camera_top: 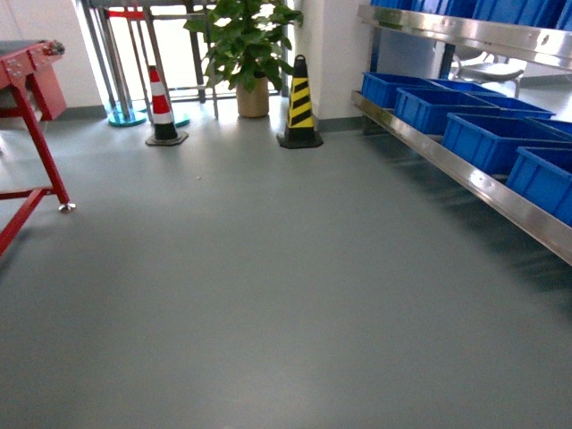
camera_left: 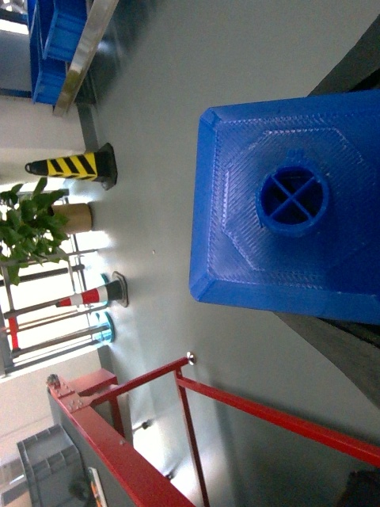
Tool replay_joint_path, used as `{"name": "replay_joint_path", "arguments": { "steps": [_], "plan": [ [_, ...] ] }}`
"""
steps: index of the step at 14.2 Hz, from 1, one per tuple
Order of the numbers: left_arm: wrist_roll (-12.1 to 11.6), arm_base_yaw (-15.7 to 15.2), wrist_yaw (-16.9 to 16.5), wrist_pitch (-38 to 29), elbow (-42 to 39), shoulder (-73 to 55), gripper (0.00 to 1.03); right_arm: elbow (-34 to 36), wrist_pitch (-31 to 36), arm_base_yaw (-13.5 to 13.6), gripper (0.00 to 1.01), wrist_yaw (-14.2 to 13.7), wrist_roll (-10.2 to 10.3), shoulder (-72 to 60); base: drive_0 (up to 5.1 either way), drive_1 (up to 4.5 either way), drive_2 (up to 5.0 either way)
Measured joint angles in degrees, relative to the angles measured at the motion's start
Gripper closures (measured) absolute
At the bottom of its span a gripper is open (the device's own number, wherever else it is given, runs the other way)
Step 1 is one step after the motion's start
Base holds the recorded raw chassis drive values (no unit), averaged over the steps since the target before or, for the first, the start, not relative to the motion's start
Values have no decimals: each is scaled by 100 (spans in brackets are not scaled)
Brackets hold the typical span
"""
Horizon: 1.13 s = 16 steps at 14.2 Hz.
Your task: Sort blue parts and orange caps into right shelf containers
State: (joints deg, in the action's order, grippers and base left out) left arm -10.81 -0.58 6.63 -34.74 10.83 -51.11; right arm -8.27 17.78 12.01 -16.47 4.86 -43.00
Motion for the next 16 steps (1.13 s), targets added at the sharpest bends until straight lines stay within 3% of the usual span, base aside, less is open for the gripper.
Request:
{"name": "replay_joint_path", "arguments": {
  "steps": [16],
  "plan": [
    [0,0,2,0,0,0,58,0,0,0,59,-2,0,0,-162,-162,-162]
  ]
}}
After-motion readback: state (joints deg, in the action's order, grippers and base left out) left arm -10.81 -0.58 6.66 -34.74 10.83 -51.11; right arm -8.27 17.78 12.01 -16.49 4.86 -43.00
